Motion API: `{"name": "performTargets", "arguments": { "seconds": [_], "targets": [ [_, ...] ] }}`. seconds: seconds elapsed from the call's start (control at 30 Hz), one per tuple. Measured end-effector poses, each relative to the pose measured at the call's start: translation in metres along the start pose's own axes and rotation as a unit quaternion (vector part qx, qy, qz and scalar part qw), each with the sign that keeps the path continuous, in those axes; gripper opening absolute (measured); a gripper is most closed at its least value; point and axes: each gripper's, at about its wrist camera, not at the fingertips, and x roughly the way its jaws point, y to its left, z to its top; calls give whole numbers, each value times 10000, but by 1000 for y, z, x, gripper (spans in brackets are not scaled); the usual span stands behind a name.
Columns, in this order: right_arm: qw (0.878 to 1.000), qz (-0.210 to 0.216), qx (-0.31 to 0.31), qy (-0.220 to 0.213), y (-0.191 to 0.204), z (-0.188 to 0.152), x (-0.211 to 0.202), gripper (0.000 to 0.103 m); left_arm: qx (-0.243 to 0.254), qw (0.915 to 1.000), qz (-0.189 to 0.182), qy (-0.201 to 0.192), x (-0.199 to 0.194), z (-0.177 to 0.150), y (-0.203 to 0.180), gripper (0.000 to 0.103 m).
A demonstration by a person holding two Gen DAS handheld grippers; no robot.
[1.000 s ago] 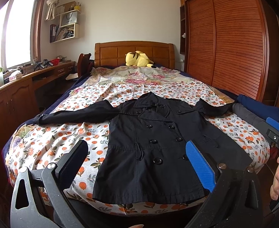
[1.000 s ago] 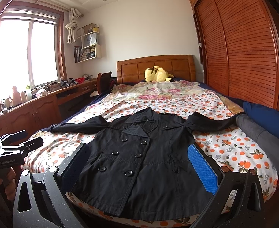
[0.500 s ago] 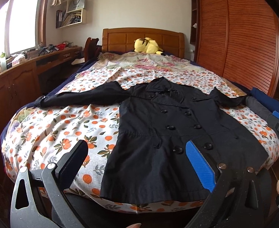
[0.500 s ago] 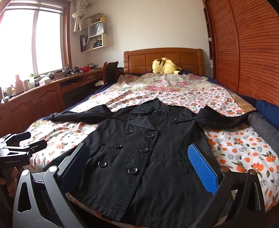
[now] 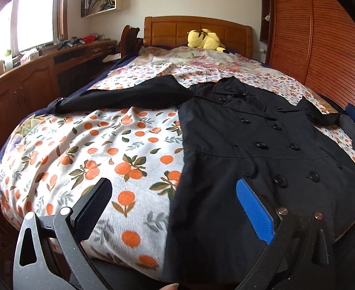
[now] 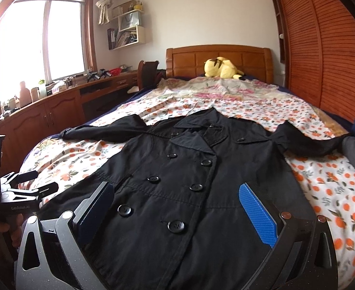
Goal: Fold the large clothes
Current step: 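Move the left tool toward the coat sleeve nearest it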
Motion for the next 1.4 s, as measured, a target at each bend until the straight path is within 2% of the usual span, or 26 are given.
{"name": "performTargets", "arguments": {
  "seconds": [0.47, 0.6, 0.8, 0.93, 0.97, 1.07, 1.17, 1.3, 1.4],
  "targets": [
    [9989, 359, -188, 256, -4, 22, 69, 103, 98, 9985, 265, 463, 75, 38, 61, 103],
    [9979, 488, -279, 331, 2, 29, 85, 103, -21, 9976, 290, 621, 103, 65, 88, 103],
    [9959, 650, -356, 515, 3, 22, 96, 103, -32, 9974, 479, 531, 136, 110, 124, 103],
    [9953, 643, -401, 603, 0, 19, 94, 103, -374, 9970, 468, 486, 160, 140, 156, 103],
    [9953, 641, -390, 614, -1, 21, 95, 103, -482, 9965, 475, 496, 165, 144, 162, 99],
    [9952, 640, -324, 661, -5, 22, 97, 103, -840, 9947, 156, 569, 179, 154, 177, 81],
    [9949, 615, -332, 723, -2, 24, 102, 103, -846, 9945, 257, 553, 191, 159, 183, 68],
    [9948, 585, -419, 720, 4, 26, 107, 103, -1015, 9921, 346, 657, 211, 162, 200, 65],
    [9948, 601, -392, 718, 4, 25, 108, 103, -1117, 9883, 578, 863, 232, 164, 215, 65]
  ]
}}
